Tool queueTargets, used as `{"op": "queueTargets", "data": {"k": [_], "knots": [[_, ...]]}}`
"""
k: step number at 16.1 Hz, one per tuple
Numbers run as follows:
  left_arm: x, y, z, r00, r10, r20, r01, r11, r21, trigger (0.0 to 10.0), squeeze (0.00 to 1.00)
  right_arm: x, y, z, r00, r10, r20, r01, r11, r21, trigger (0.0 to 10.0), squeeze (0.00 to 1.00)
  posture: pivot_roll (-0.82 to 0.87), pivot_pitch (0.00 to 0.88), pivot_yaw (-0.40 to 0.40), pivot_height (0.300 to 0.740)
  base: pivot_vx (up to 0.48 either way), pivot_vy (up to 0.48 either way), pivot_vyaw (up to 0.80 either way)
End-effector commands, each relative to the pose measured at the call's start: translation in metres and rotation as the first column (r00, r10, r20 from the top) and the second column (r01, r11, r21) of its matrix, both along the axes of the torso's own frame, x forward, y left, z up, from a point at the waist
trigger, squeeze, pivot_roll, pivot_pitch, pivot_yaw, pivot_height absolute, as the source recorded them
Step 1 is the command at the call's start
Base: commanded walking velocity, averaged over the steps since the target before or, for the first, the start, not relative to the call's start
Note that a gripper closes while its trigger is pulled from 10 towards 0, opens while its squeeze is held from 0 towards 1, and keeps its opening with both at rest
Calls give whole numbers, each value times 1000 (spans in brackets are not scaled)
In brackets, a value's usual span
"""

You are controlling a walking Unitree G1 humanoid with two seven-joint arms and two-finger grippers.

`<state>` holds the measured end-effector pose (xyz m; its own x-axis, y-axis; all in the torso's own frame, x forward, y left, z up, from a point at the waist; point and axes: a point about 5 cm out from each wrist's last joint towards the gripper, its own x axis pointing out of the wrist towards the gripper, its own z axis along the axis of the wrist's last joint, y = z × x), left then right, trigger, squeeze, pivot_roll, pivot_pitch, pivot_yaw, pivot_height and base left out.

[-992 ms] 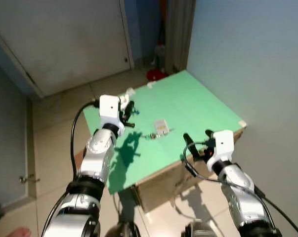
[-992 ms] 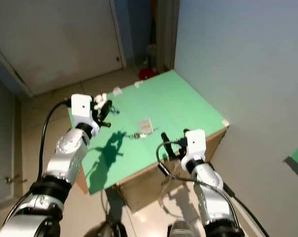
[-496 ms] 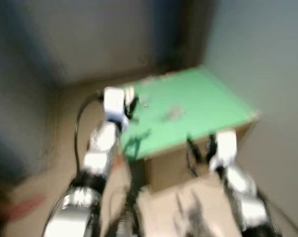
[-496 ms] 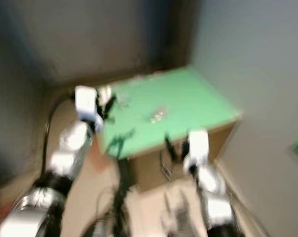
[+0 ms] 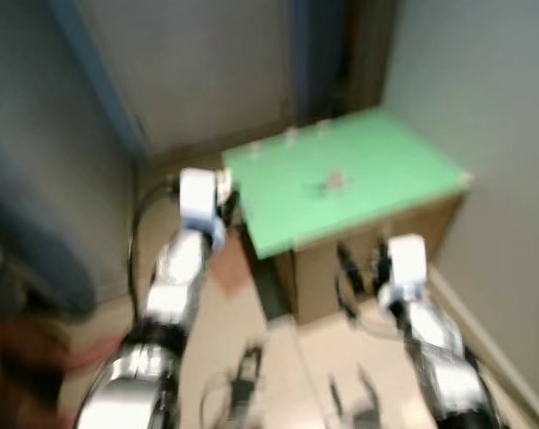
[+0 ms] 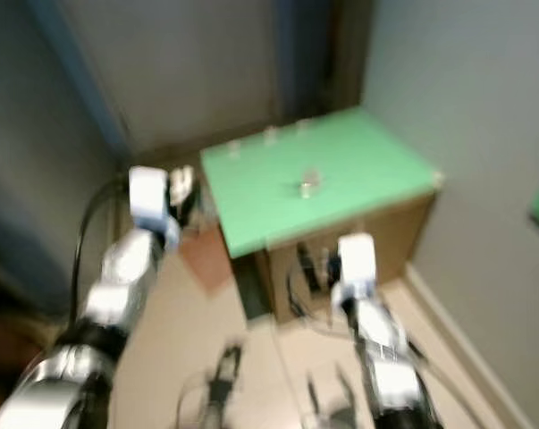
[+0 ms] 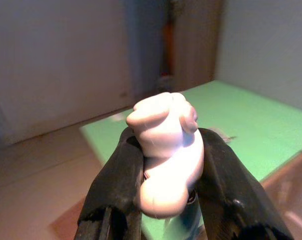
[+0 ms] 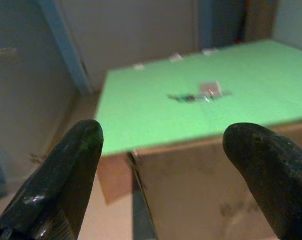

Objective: Hang keys on a hook

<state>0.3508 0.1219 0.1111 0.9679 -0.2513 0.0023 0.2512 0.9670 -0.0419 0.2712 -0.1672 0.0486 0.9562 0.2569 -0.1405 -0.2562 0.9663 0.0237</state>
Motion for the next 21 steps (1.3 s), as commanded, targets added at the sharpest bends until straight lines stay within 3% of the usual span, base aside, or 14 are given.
{"op": "queueTargets", "data": {"k": [1,3,9,13,21], "knots": [[3,6,3,1000,10,9,-10,1000,5,0,35,1,4,2,1000,6,2,-6,1000,1,10000,0,-277,59,119,740,0,0,0],[4,6,3,1000,8,5,-8,1000,8,0,31,1,4,1,1000,9,-5,-9,1000,-4,10000,0,-279,59,121,740,0,0,0],[9,4,-3,998,-42,-49,44,998,45,0,20,3,7,0,1000,18,-16,-18,1000,-12,10000,0,-283,49,129,740,0,0,-748],[18,5,12,998,-63,-20,64,996,65,0,24,4,10,-2,999,26,-23,-27,1000,-14,10000,0,-286,29,137,740,0,0,-711],[19,9,5,997,-68,-43,72,993,96,0,27,4,5,-2,1000,18,-23,-19,999,-27,10000,0,-299,31,134,740,0,0,-669]]}}
